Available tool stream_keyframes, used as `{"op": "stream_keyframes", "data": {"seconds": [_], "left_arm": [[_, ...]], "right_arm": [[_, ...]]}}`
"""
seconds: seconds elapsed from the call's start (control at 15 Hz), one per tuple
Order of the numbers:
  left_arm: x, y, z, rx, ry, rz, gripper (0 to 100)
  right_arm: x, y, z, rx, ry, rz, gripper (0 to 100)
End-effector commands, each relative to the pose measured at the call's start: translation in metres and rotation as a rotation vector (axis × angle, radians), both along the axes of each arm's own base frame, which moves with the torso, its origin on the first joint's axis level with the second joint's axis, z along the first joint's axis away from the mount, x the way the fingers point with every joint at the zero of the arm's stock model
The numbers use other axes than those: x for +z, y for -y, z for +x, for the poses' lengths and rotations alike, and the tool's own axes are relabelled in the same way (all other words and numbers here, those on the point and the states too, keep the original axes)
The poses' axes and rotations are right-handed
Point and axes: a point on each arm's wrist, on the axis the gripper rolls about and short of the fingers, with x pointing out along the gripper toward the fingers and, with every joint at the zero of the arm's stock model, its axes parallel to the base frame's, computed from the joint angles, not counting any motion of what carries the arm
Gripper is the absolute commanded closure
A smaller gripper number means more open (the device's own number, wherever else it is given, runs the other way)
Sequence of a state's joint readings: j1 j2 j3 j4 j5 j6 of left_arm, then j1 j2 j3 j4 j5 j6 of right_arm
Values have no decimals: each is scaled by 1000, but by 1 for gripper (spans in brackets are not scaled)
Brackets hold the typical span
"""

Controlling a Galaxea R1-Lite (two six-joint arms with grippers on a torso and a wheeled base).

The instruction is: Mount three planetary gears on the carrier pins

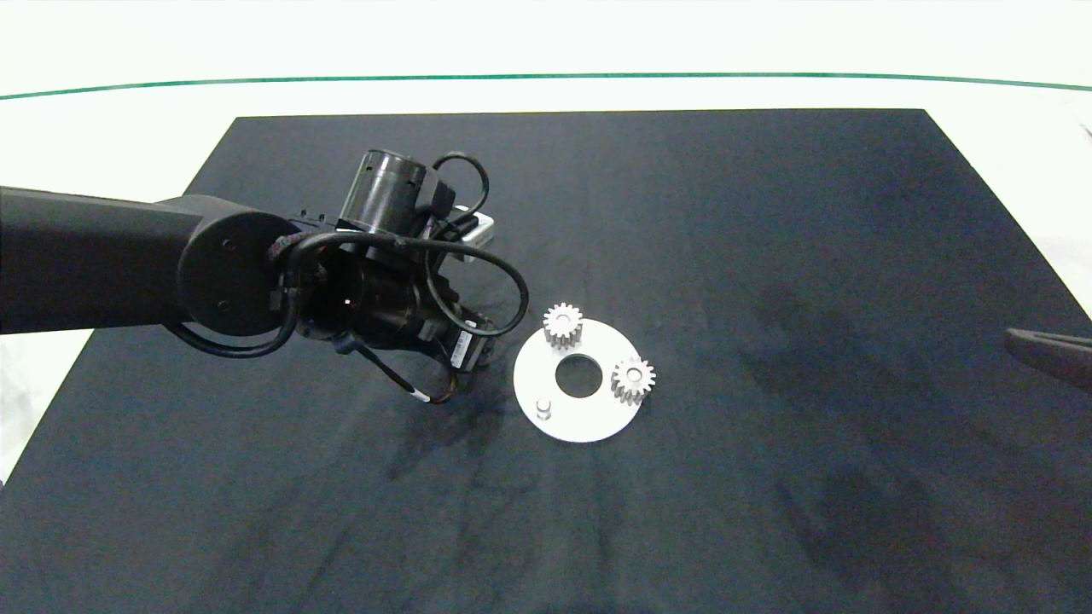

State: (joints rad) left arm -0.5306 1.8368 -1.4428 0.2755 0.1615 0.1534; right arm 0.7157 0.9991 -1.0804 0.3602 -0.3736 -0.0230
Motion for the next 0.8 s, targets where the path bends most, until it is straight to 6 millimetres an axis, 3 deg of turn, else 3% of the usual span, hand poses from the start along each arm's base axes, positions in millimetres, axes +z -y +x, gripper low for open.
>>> {"op": "stream_keyframes", "data": {"seconds": [0.07, 0.8], "left_arm": [[-1, 1, 1, -2, 0, 2, 25], [-4, 5, 7, -2, 5, -1, 47]], "right_arm": [[-1, -1, 1, -1, -4, -5, 0], [-1, -1, 1, -1, -7, -7, 0]]}}
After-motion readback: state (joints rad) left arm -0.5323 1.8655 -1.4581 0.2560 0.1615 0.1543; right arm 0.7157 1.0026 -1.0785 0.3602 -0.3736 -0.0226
